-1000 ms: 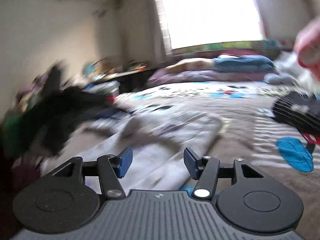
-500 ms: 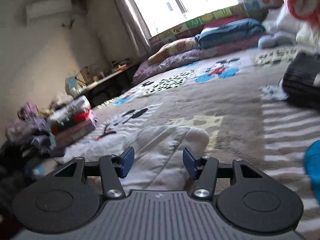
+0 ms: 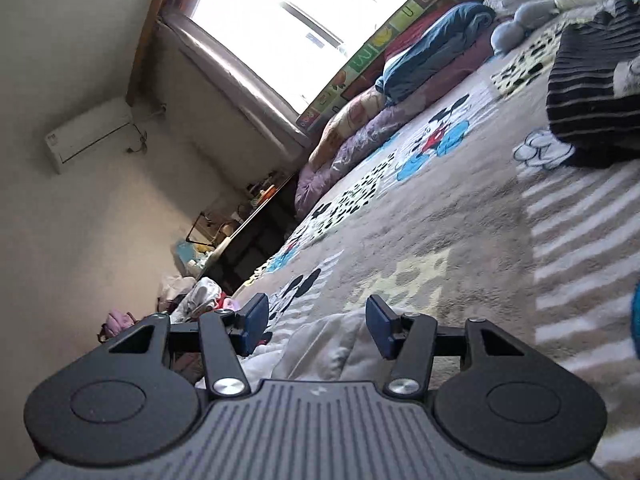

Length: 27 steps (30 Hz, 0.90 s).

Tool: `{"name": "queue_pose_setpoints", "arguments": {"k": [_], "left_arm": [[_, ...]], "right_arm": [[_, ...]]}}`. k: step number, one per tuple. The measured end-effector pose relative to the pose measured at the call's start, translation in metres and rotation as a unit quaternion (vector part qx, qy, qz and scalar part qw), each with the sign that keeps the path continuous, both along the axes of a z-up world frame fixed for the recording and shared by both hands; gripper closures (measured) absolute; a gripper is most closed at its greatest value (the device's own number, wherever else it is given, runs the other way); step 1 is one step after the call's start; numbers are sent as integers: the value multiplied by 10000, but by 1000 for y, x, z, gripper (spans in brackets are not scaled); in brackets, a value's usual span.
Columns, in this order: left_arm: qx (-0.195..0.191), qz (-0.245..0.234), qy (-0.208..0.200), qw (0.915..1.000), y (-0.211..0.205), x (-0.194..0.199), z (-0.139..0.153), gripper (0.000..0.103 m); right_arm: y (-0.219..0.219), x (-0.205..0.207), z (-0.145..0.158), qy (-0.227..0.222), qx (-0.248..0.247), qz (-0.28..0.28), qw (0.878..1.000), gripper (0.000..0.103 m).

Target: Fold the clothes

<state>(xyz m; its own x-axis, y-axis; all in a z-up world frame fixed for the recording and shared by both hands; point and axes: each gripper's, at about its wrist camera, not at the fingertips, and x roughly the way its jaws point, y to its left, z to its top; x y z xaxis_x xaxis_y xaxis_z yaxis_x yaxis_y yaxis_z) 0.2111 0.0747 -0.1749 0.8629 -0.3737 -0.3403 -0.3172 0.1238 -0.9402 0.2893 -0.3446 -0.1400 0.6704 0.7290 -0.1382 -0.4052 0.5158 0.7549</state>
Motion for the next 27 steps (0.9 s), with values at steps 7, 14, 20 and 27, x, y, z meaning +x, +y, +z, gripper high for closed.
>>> {"name": "queue_pose_setpoints", "arguments": {"k": [7, 14, 20, 27], "left_arm": [[1041, 103, -78, 9945, -3, 5, 22, 83], [3019, -215, -863, 9492, -24, -25, 69, 94], [3296, -431, -442, 9421, -31, -28, 45, 94], [3572, -553, -308, 9319, -37, -26, 38, 95]], "right_arm": [[13, 11, -8, 313, -53, 276, 9991, 47], [9, 12, -10, 392, 209, 310, 9985, 47], [19, 14, -10, 252, -86, 278, 9993, 47], [46, 33, -9, 425, -1023, 448, 9928, 47]]}}
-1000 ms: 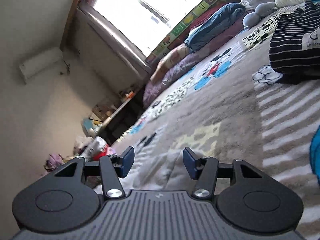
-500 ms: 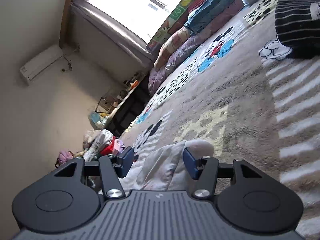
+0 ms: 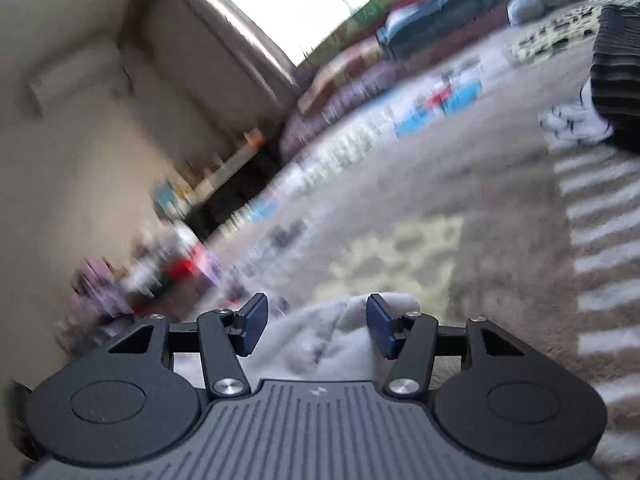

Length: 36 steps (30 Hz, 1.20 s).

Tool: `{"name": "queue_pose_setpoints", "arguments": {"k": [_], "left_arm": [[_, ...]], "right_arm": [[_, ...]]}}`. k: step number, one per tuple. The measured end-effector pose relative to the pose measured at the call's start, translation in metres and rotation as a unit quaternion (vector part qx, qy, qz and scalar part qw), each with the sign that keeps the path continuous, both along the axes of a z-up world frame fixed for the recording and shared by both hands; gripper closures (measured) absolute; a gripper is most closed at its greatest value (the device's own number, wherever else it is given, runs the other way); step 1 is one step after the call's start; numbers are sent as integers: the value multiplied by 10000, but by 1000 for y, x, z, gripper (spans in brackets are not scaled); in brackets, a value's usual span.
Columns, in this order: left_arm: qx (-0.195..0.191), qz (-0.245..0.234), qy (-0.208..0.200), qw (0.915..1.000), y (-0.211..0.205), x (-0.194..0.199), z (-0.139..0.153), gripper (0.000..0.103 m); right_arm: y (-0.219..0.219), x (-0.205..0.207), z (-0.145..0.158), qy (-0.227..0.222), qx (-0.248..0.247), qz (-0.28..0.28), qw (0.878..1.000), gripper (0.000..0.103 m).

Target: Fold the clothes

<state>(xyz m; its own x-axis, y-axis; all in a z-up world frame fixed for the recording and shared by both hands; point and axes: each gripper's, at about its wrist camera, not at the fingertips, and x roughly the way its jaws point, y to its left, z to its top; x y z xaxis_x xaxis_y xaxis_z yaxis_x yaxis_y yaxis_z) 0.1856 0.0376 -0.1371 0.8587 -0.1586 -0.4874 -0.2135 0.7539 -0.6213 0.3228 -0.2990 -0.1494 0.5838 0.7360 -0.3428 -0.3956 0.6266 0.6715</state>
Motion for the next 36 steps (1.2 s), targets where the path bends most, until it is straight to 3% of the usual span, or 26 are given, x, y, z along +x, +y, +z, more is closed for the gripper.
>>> {"name": "queue_pose_setpoints", "arguments": {"k": [5, 11, 15, 17, 23, 25, 26, 29, 31, 33, 36], "left_arm": [[46, 35, 125, 9999, 1, 4, -5, 95], [187, -81, -31, 9998, -1, 1, 7, 94], [-189, -121, 10, 9997, 9, 8, 6, 87], [-461, -87, 6, 9989, 16, 11, 2, 70], [-1234, 251, 116, 9920, 38, 15, -15, 66], [-1199, 249, 145, 9924, 38, 18, -16, 74], [-996, 188, 135, 9948, 35, 19, -12, 93], [62, -160, -126, 9998, 17, 16, 13, 96], [776, -438, -435, 9951, 0, 9, 29, 96], [1542, -776, -764, 9820, -20, 0, 46, 96], [2515, -1452, -1415, 9464, -53, -16, 70, 97]], "right_arm": [[15, 4, -2, -40, -489, 87, 9988, 50], [7, 1, -6, 45, -240, 31, 9997, 53], [-5, 6, -10, 284, 204, -5, 9994, 53], [-11, 5, -9, 364, 379, -52, 9986, 52], [-18, -4, 9, 207, 409, 17, 9989, 47], [-19, -5, 13, 181, 450, 92, 9988, 46], [-19, -4, 12, 203, 475, 140, 9986, 45], [-13, 2, -3, 500, 515, 266, 9971, 42], [-14, 6, -13, 648, 649, 279, 9954, 43], [-19, 9, -16, 765, 887, 249, 9928, 43], [-24, 11, -21, 894, 1146, 223, 9891, 43]]}}
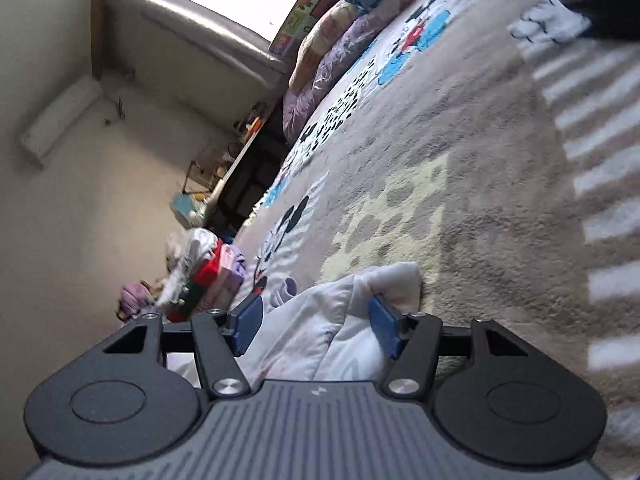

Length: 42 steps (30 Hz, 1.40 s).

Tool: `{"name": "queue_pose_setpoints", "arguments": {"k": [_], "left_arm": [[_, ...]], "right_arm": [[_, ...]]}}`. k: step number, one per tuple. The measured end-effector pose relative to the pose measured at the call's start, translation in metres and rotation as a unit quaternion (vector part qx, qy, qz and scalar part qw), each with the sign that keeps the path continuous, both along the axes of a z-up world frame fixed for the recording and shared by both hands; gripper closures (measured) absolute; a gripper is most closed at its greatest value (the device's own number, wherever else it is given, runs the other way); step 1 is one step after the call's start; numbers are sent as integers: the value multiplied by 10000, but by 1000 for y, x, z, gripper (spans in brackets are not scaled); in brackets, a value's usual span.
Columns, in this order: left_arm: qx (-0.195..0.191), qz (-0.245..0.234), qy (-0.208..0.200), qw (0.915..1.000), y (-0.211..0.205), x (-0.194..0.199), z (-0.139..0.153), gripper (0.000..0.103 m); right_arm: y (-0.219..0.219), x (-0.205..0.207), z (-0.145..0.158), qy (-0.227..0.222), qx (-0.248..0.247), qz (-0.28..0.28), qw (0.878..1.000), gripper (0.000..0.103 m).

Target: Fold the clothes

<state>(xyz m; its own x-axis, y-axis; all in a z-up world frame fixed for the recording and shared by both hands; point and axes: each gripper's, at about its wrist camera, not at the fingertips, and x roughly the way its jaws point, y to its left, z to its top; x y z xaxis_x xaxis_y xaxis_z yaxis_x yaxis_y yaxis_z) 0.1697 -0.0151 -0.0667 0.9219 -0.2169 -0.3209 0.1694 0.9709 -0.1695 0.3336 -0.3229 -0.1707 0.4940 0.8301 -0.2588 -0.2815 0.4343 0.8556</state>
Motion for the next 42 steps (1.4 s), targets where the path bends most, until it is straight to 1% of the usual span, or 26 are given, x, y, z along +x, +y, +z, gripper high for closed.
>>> {"name": "queue_pose_setpoints", "arguments": {"k": [1, 3, 5, 6, 9, 10, 13, 15, 16, 17, 20, 21, 22, 24, 26, 28, 29, 32, 34, 37, 38, 39, 40, 42], "left_arm": [[271, -243, -183, 9992, -10, -6, 6, 97], [799, -738, -497, 9928, -31, -19, 17, 97], [1287, -1235, -718, 9813, -50, -28, 22, 97], [1539, -1512, -822, 9730, -61, -33, 24, 97], [2256, -2286, -960, 9422, -85, -44, 14, 97], [2526, -2512, -969, 9293, -92, -47, 7, 97], [3225, -3169, -976, 8866, -107, -57, -14, 98], [3678, -3546, -1015, 8536, -112, -64, -30, 98], [3863, -3703, -1017, 8386, -113, -65, -37, 98], [3988, -3828, -990, 8274, -112, -64, -43, 98], [4170, -4093, -938, 8061, -107, -68, -52, 98], [4217, -4147, -943, 8008, -106, -70, -53, 98], [4251, -4176, -957, 7974, -106, -71, -53, 99], [4265, -4241, -976, 7929, -106, -72, -52, 99], [4284, -4318, -962, 7879, -106, -74, -52, 99], [4363, -4363, -960, 7811, -105, -77, -56, 99], [4391, -4370, -949, 7792, -105, -79, -59, 99], [4428, -4330, -868, 7804, -106, -81, -70, 99], [4364, -4348, -686, 7847, -106, -82, -73, 99], [4156, -4414, -436, 7941, -102, -85, -64, 98], [4070, -4419, -357, 7986, -99, -86, -59, 98], [3943, -4389, -267, 8070, -95, -85, -53, 98], [3735, -4301, -180, 8217, -91, -82, -46, 97], [3073, -3901, -64, 8679, -79, -68, -27, 97]], "right_arm": [[0, 0, 0, 17, 17, 5, 10000, 43], [-1, 1, -1, 53, 71, 4, 10000, 43], [-3, 1, -3, 115, 188, -18, 9998, 43], [-5, 2, -4, 158, 272, -37, 9995, 43], [-10, 4, -10, 267, 521, -93, 9982, 43], [-12, 4, -12, 306, 644, -118, 9974, 43], [-23, 6, -24, 507, 1195, -216, 9913, 43], [-30, 7, -31, 649, 1556, -272, 9853, 43], [-31, 8, -33, 684, 1629, -284, 9839, 43], [-30, 8, -32, 671, 1587, -274, 9847, 43], [-26, 8, -28, 604, 1391, -253, 9881, 43], [-25, 8, -26, 581, 1319, -249, 9892, 44], [-23, 8, -25, 571, 1253, -262, 9901, 47], [-20, 7, -23, 529, 1038, -293, 9928, 54], [-17, 7, -21, 478, 806, -329, 9951, 64], [-14, 7, -19, 434, 633, -364, 9964, 69], [-13, 6, -19, 419, 576, -378, 9967, 72], [-12, 6, -18, 405, 512, -402, 9971, 73], [-11, 5, -17, 391, 459, -428, 9973, 73], [-10, 4, -16, 376, 405, -461, 9974, 73], [-12, 3, -16, 384, 417, -477, 9973, 73], [-13, 3, -16, 391, 429, -492, 9971, 73], [-14, 3, -16, 400, 441, -506, 9969, 73], [-15, 1, -16, 424, 462, -519, 9967, 73]]}}
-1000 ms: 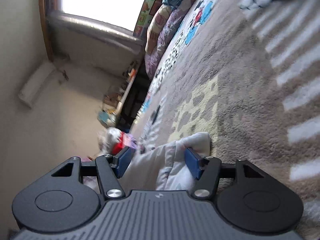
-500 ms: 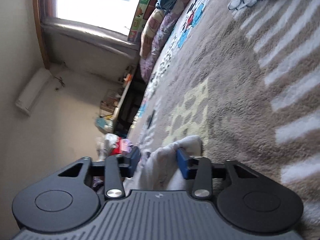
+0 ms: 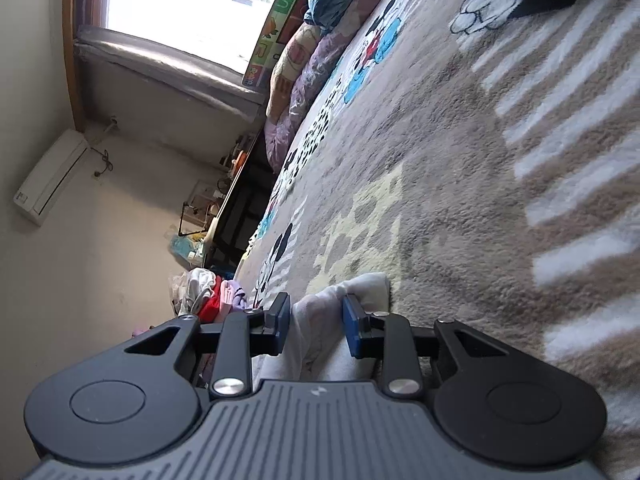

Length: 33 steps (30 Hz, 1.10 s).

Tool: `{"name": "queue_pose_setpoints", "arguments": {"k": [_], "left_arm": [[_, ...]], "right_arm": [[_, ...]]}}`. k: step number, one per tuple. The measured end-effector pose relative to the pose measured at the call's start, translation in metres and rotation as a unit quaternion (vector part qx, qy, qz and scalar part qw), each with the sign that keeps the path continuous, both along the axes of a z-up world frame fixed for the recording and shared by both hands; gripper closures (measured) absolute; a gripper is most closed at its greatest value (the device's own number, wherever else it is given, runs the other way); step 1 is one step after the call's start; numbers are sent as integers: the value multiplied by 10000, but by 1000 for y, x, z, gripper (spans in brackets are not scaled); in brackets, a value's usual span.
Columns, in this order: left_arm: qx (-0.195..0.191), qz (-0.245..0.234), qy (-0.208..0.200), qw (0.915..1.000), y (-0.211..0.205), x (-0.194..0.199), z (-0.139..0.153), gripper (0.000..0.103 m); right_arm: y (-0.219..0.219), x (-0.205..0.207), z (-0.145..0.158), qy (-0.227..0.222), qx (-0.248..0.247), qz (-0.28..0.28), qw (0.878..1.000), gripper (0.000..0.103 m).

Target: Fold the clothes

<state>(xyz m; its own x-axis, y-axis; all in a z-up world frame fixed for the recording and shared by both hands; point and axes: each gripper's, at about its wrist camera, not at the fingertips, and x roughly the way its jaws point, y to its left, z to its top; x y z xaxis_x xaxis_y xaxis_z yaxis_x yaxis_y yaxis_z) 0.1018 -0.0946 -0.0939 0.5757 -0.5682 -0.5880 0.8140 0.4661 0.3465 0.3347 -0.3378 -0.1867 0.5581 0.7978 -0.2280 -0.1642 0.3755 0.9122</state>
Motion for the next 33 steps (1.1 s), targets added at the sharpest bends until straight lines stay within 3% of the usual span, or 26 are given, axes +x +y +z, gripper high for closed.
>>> {"name": "queue_pose_setpoints", "arguments": {"k": [2, 5, 7, 9, 10, 12, 14, 15, 18, 23, 25, 27, 28, 33], "left_arm": [[-587, 670, 81, 9960, 6, 22, 14, 97], [-1014, 1710, 210, 9798, 1, 71, 20, 97], [-1237, 2184, 341, 9674, -5, 106, 14, 97], [-1395, 2311, 636, 9608, -15, 131, 3, 97], [-1376, 2261, 781, 9612, -23, 138, -4, 97], [-725, 1826, 918, 9762, -48, 141, -26, 97], [-67, 1509, 503, 9872, -66, 132, -45, 98], [5, 1492, 386, 9881, -68, 128, -45, 98], [-164, 1556, 563, 9861, -66, 123, -28, 97], [-442, 1341, 601, 9882, -59, 75, -7, 93], [-235, 1235, 720, 9895, -63, 62, -16, 90], [197, 1174, 500, 9916, -69, 48, -38, 90], [198, 1177, 377, 9921, -68, 43, -40, 90], [-8, 1410, 725, 9874, -62, 41, -22, 89]], "right_arm": [[-1, -2, 1, 12, -13, -13, 10000, 71], [0, -3, 2, -12, -74, -31, 10000, 71], [0, -3, 2, -28, -88, -46, 9999, 71], [0, -3, 2, -34, -95, -53, 9999, 71], [0, -3, 2, -35, -92, -52, 9999, 71], [0, -3, 1, -29, -81, -44, 10000, 71], [2, -1, 0, -49, -143, -23, 9999, 71], [4, -1, 0, -69, -202, -8, 9998, 72], [8, -1, 0, -145, -409, 7, 9991, 76], [9, -2, 1, -178, -480, -21, 9987, 77], [10, -3, 2, -207, -536, -29, 9983, 77], [11, -3, 3, -233, -587, -34, 9980, 77], [11, -3, 3, -246, -613, -36, 9978, 77], [13, -6, 6, -329, -738, -65, 9967, 78]]}}
